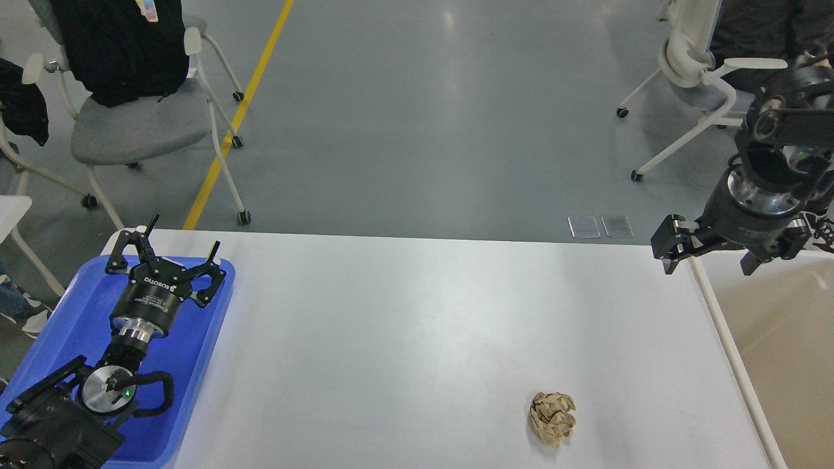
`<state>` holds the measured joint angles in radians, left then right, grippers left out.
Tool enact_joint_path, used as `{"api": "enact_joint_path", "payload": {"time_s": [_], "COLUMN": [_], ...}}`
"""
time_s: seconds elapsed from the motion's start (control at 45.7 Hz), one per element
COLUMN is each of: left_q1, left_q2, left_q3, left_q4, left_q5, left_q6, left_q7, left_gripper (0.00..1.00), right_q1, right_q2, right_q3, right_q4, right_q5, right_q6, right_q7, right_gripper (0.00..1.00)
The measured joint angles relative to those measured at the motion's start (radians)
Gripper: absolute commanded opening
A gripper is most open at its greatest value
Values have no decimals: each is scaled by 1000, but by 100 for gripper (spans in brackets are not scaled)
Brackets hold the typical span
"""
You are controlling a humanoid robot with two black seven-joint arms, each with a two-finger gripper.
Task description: Tidy desktop
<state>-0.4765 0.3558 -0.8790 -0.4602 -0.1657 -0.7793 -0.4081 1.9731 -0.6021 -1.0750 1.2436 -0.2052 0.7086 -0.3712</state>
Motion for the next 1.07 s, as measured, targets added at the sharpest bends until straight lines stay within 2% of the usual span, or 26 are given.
{"api": "enact_joint_path", "payload": {"time_s": [0.197,0.372,1.072], "left_q1": [0,0,0], "left_q2": [0,0,0], "left_q3": [0,0,0], "left_q4": [0,0,0], "left_q5": [0,0,0], "left_q6": [0,0,0], "left_q7": [0,0,0], "left_gripper": [99,99,99], "right_q1": [-6,-10,56], "right_q2": [-102,-126,99], "right_q3": [41,108,176], "right_q4": [79,108,115], "right_q5": [11,43,55], "right_q6": [-4,-4,-5], "right_q7": [-34,-49,-61], "right_gripper": [100,100,100]}}
